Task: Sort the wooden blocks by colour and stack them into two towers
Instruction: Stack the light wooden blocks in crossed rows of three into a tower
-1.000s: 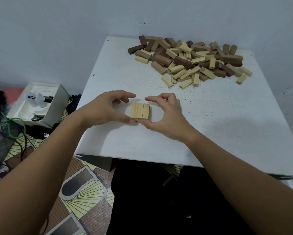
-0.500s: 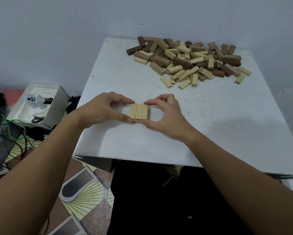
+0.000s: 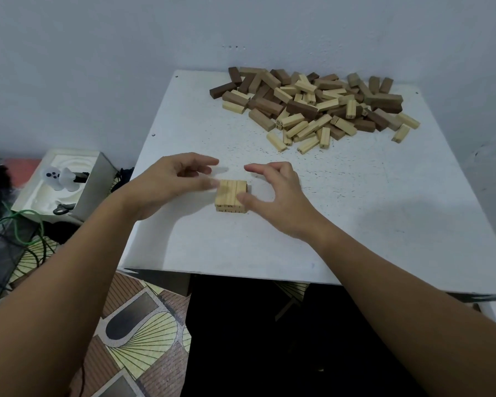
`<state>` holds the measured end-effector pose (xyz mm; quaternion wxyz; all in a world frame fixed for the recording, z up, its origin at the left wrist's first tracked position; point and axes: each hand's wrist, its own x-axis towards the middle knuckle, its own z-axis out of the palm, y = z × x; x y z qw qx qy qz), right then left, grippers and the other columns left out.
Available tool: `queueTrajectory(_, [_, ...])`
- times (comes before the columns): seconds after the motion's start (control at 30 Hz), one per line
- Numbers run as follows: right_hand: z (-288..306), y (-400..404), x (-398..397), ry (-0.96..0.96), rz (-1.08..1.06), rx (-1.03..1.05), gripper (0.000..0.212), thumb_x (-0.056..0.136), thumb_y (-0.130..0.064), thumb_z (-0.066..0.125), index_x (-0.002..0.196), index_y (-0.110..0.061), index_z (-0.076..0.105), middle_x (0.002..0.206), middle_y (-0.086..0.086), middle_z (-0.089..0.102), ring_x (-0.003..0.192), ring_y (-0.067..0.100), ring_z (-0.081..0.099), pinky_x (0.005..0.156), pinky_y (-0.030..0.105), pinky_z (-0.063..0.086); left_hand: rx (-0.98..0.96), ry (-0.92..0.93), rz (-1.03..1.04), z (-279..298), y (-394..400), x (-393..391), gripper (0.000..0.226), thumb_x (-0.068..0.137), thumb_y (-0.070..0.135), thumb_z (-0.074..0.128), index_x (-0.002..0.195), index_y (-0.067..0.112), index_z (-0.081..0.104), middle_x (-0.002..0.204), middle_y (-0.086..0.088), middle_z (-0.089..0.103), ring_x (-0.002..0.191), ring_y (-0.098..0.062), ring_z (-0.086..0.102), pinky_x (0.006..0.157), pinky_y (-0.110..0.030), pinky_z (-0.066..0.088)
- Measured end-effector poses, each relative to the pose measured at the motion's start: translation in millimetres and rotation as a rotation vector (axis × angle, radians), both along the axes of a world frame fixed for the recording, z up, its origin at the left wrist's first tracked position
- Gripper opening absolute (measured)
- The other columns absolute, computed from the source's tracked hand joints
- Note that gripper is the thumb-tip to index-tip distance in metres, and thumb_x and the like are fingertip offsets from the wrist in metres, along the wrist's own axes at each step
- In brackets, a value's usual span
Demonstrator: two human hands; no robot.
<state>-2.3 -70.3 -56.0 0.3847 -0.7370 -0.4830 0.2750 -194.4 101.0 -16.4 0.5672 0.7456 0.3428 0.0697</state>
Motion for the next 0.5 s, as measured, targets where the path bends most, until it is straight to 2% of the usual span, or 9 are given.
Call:
queueTrajectory(0.07, [4, 1, 3, 0.150, -0.056, 0.042, 0.043, 0.099, -0.049, 0.059, 0.141, -0.040, 0.054, 0.130, -0.010, 0.040, 0.129, 0.011, 0.040, 0.116, 0.038, 0.035, 0.025, -0.048, 0.129, 4, -1, 10, 0.039, 0.083, 0.044, 0.081, 0.121, 0.036, 0.073, 0.111, 0.008, 0.068, 0.103, -0.009, 0.060, 0.092, -0.026, 0.043])
queueTrajectory(0.13, [8, 1, 13, 0.212, -0.147, 0.095, 0.036, 0.104, -0.040, 0.055, 0.139, -0.036, 0.056, 0.126, -0.008, 0.044, 0.120, 0.012, 0.048, 0.112, 0.038, 0.041, 0.157, -0.050, 0.223, 12, -1, 28, 0.027, 0.094, 0.042, 0.074, 0.120, 0.037, 0.071, 0.107, 0.012, 0.067, 0.099, -0.008, 0.060, 0.083, -0.025, 0.044])
queueTrajectory(0.23, [6, -5, 44, -0.041, -0.234, 0.106, 0.035, 0.101, -0.035, 0.058, 0.136, -0.032, 0.058, 0.120, -0.006, 0.047, 0.116, 0.017, 0.047, 0.106, 0.040, 0.044, 0.330, -0.074, 0.248, 27, -10, 65, 0.020, 0.100, 0.037, 0.067, 0.118, 0.031, 0.071, 0.104, 0.010, 0.067, 0.092, -0.008, 0.061, 0.075, -0.023, 0.045])
queueTrajectory(0.33, [3, -18, 85, -0.316, -0.272, 0.025, 0.041, 0.099, -0.035, 0.061, 0.139, -0.033, 0.056, 0.127, -0.001, 0.044, 0.121, 0.022, 0.039, 0.107, 0.039, 0.039, 0.486, -0.077, 0.209, 34, -29, 112, 0.014, 0.100, 0.030, 0.067, 0.111, 0.028, 0.075, 0.099, 0.012, 0.068, 0.080, -0.002, 0.059, 0.068, -0.018, 0.043])
queueTrajectory(0.4, [0, -25, 109, -0.464, -0.282, -0.024, 0.046, 0.098, -0.032, 0.062, 0.144, -0.033, 0.053, 0.136, 0.004, 0.041, 0.123, 0.027, 0.037, 0.108, 0.041, 0.038, 0.578, -0.057, 0.194, 27, -41, 140, 0.018, 0.100, 0.028, 0.066, 0.114, 0.027, 0.076, 0.104, 0.009, 0.067, 0.084, -0.001, 0.058, 0.075, -0.017, 0.045])
queueTrajectory(0.47, [-3, -32, 131, -0.530, -0.240, -0.068, 0.054, 0.098, -0.032, 0.061, 0.149, -0.037, 0.047, 0.145, 0.005, 0.038, 0.124, 0.031, 0.037, 0.109, 0.043, 0.037, 0.641, 0.000, 0.170, 12, -54, 167, 0.029, 0.100, 0.027, 0.065, 0.129, 0.027, 0.070, 0.126, -0.001, 0.060, 0.110, -0.014, 0.058, 0.095, -0.027, 0.047])
queueTrajectory(0.5, [-5, -35, 138, -0.523, -0.204, -0.093, 0.057, 0.098, -0.034, 0.060, 0.152, -0.039, 0.043, 0.148, 0.005, 0.036, 0.126, 0.032, 0.035, 0.111, 0.044, 0.036, 0.648, 0.060, 0.158, 4, -62, 179, 0.037, 0.100, 0.028, 0.064, 0.137, 0.028, 0.065, 0.137, -0.007, 0.052, 0.123, -0.023, 0.052, 0.104, -0.034, 0.045])
